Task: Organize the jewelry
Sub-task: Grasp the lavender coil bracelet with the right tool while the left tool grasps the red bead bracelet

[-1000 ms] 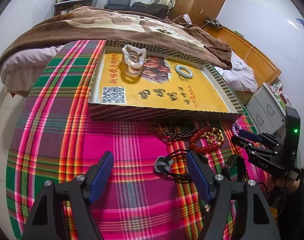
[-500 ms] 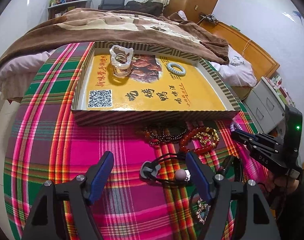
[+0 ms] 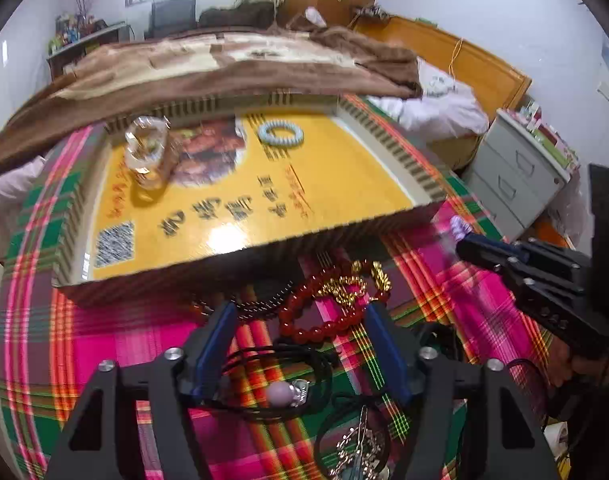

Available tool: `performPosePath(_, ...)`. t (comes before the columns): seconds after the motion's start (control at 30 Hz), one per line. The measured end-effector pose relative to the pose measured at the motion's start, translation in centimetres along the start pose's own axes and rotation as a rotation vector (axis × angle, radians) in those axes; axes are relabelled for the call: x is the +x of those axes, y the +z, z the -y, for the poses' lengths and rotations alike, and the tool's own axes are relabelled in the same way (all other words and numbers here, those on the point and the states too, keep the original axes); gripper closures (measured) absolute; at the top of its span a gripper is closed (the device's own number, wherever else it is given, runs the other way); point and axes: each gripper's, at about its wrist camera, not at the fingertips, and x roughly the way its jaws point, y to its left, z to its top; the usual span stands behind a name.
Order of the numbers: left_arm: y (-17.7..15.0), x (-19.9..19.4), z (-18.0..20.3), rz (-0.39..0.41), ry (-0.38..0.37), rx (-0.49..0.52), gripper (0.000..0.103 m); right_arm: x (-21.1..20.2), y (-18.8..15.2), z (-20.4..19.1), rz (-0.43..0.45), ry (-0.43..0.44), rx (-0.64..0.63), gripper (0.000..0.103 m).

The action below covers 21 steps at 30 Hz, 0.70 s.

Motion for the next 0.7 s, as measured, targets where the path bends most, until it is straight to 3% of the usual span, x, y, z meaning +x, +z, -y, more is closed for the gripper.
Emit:
performPosePath(0.2, 0.0, 1.5, 0.7, -0.044, 0.014, 0.027, 0.072, -0.3, 0.0, 0.3, 0.013, 0.004, 0.007, 0.094)
performPosePath(0.6, 0.9, 2.9, 1.5, -0.08, 0.046, 0.033, 0.075, -0.5, -0.1, 1.2, 0.029, 0.012, 0.027, 0.094)
performPosePath(0.7, 0.9, 3.2, 2.2, -0.086, 0.086, 0.075, 0.075, -0.6, -0.3, 1.2, 0.029, 0.015, 0.029, 0.094)
